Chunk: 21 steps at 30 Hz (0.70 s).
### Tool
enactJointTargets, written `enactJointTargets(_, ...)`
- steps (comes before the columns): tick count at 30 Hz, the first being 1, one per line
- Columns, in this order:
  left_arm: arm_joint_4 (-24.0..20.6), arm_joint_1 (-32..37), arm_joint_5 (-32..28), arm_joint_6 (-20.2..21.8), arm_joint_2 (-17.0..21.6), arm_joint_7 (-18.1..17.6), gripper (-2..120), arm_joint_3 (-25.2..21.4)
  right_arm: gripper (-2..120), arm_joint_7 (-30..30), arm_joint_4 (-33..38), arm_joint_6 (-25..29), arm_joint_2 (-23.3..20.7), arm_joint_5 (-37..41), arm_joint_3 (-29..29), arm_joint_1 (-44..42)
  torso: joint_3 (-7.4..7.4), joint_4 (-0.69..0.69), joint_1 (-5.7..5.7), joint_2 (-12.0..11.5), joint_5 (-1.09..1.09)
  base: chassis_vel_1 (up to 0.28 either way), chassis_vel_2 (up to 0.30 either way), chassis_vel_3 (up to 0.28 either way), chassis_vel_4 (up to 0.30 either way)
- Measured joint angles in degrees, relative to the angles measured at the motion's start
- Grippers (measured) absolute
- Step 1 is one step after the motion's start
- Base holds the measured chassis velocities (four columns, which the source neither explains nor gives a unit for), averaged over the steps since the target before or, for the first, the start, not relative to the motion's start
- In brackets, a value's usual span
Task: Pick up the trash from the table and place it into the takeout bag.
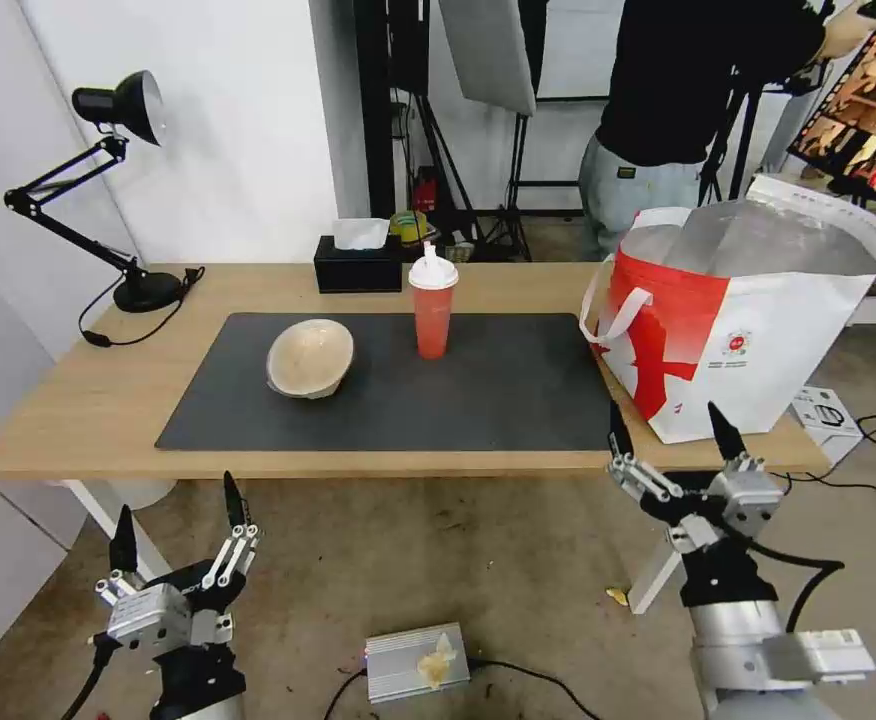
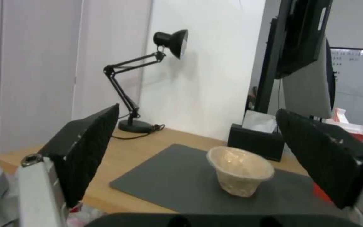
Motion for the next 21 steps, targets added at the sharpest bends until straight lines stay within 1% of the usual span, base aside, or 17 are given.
enactJointTargets(6, 0.03, 0.05, -0.01, -0.02, 0.04, 0.11, 100, 0.2, 100, 0.46, 0.4, -2.66, -0.74, -0.19, -1.18, -1.9, 0.0, 0.0, 0.0, 0.0, 0.0, 0.0, 0.0, 0.0, 0.0)
enactJointTargets(8, 0.11, 0.14, 0.0, -0.04, 0.01, 0.17, 100, 0.31, 100, 1.15, 0.62, -4.94, -1.09, -0.5, -1.58, -2.67, 0.0, 0.0, 0.0, 0.0, 0.0, 0.0, 0.0, 0.0, 0.0)
enactJointTargets(9, 0.11, 0.14, 0.0, -0.04, 0.01, 0.17, 100, 0.31, 100, 1.15, 0.62, -4.94, -1.09, -0.5, -1.58, -2.67, 0.0, 0.0, 0.0, 0.0, 0.0, 0.0, 0.0, 0.0, 0.0)
enactJointTargets(12, 0.24, 0.16, 0.0, -0.06, 0.0, 0.2, 100, 0.3, 100, 2.68, 0.98, -8.93, -1.54, -0.62, -2.51, -3.45, 0.0, 0.0, 0.0, 0.0, 0.0, 0.0, 0.0, 0.0, 0.0)
enactJointTargets(21, 0.45, 0.1, -0.03, -0.08, 0.0, 0.2, 100, 0.19, 100, 4.43, 0.27, -12.18, -1.84, -0.73, -3.64, -3.63, 0.0, 0.0, 0.0, -0.01, 0.0, 0.0, 0.0, 0.0, 0.0)
